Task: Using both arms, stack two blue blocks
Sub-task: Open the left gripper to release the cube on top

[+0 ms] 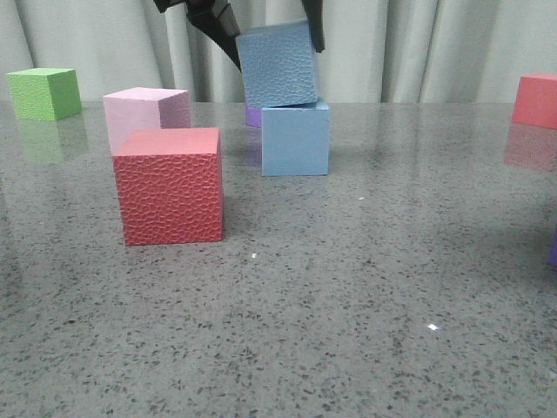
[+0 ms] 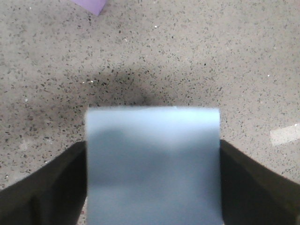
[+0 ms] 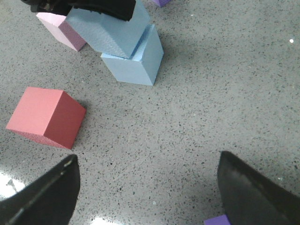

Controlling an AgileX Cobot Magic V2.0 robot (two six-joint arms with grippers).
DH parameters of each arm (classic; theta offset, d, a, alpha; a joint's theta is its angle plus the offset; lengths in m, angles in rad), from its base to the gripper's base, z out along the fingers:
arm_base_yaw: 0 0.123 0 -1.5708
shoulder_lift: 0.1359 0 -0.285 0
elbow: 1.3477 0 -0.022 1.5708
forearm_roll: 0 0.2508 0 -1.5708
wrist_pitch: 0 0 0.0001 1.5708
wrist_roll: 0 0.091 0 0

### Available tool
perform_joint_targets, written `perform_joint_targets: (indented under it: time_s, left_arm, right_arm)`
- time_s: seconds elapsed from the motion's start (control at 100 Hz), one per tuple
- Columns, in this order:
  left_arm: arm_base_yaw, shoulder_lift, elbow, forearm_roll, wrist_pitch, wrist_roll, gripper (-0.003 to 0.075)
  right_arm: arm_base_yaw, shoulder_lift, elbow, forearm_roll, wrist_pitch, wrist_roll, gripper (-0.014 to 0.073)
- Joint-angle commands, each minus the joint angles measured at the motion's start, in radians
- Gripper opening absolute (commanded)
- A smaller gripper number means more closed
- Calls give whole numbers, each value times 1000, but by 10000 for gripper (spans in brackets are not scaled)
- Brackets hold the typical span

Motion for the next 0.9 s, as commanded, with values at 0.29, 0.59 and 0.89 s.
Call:
perform_joint_targets:
  time_s: [0.29,0.59,0.89]
  left_arm:
    - [-10,-62,-33,-42,-28,-2,516]
    - [-17,-119,-33,-27,-32,-2,516]
    - [-59,-226,-33,182,12,5,513]
  right_arm:
    - [-1,-17,-26,-10,-54,-9,591]
    - [-1,-17,-26,-10,-56,-9,591]
    - [-1,-59,-25,-46,-87,-9,591]
